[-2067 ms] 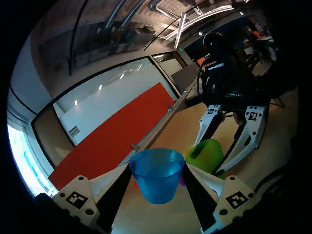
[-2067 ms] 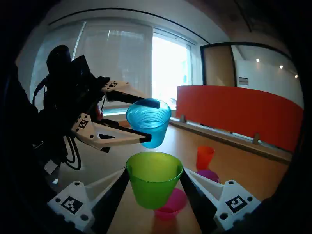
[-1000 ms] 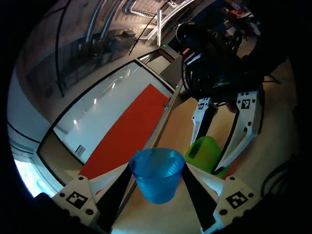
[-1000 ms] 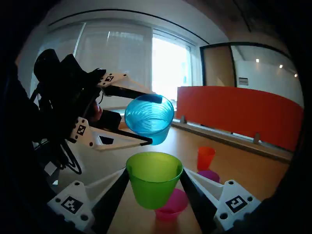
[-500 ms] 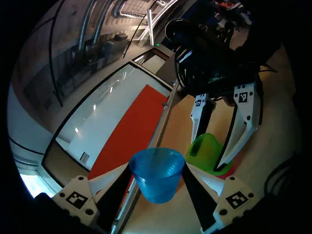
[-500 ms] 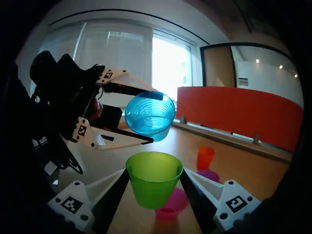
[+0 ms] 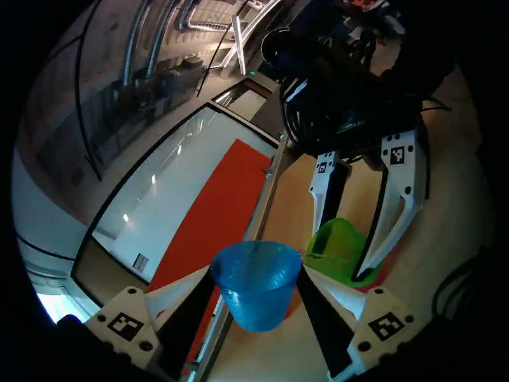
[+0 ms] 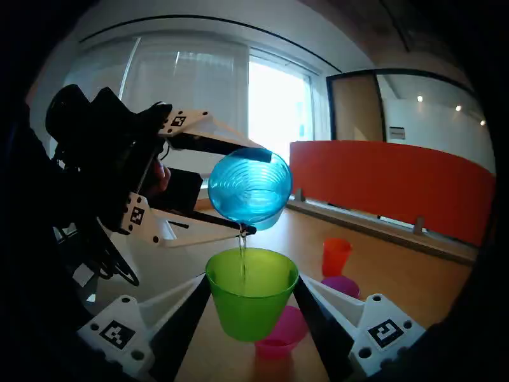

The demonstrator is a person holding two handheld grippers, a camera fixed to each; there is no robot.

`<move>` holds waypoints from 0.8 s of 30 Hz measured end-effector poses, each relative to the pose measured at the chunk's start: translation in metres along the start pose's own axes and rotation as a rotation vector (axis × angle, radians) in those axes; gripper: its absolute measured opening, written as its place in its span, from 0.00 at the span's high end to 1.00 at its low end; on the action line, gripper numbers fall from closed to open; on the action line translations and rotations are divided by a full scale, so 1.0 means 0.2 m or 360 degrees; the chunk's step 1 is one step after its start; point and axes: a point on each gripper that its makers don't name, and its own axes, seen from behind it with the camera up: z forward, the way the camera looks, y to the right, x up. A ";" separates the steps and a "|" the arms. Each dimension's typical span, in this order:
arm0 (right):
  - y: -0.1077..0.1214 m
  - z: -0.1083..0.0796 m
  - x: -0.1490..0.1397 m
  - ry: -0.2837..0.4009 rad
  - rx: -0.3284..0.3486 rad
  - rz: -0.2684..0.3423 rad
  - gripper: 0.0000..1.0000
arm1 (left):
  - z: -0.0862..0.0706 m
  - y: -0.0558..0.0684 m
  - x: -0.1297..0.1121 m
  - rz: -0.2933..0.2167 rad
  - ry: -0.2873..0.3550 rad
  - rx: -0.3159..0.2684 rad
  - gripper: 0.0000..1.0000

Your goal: Pour water

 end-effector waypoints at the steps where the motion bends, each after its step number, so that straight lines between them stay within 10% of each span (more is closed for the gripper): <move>1: 0.00 0.00 0.00 0.0000 0.0001 0.0000 0.08 | 0.00 0.00 0.00 0.0003 0.0000 0.0001 0.13; 24: 0.00 0.00 0.00 0.0009 -0.0006 0.0001 0.08 | 0.02 -0.01 0.02 0.0112 0.0005 0.0020 0.14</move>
